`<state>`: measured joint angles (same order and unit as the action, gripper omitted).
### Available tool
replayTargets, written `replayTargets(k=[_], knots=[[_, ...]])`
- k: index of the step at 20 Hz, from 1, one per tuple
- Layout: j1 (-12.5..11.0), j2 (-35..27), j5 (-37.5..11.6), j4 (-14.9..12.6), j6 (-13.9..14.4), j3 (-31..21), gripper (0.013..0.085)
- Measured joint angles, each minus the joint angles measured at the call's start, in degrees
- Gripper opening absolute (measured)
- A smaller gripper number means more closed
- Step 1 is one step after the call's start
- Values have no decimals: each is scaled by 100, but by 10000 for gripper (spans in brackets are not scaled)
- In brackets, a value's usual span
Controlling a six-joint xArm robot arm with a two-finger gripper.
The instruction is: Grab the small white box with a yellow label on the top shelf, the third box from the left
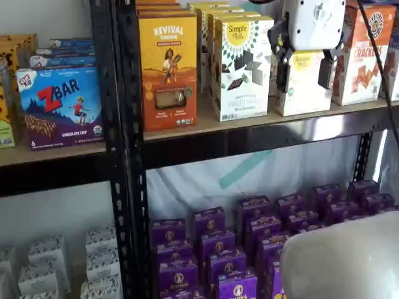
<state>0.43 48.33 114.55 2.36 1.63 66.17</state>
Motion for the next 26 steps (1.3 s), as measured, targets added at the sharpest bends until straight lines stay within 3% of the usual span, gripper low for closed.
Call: replayTargets(k=[3, 5, 8, 12, 20, 26], knots=[[-219, -9, 21, 253, -109, 1, 850], [-189, -23, 28, 231, -92, 5, 850], [-65, -9, -156, 45, -52, -64, 850], [-124, -69, -544, -166, -186, -147, 850], [-743, -576, -1094, -258, -817, -134, 850], [-1025, -776, -1371, -209, -1088, -146, 850]])
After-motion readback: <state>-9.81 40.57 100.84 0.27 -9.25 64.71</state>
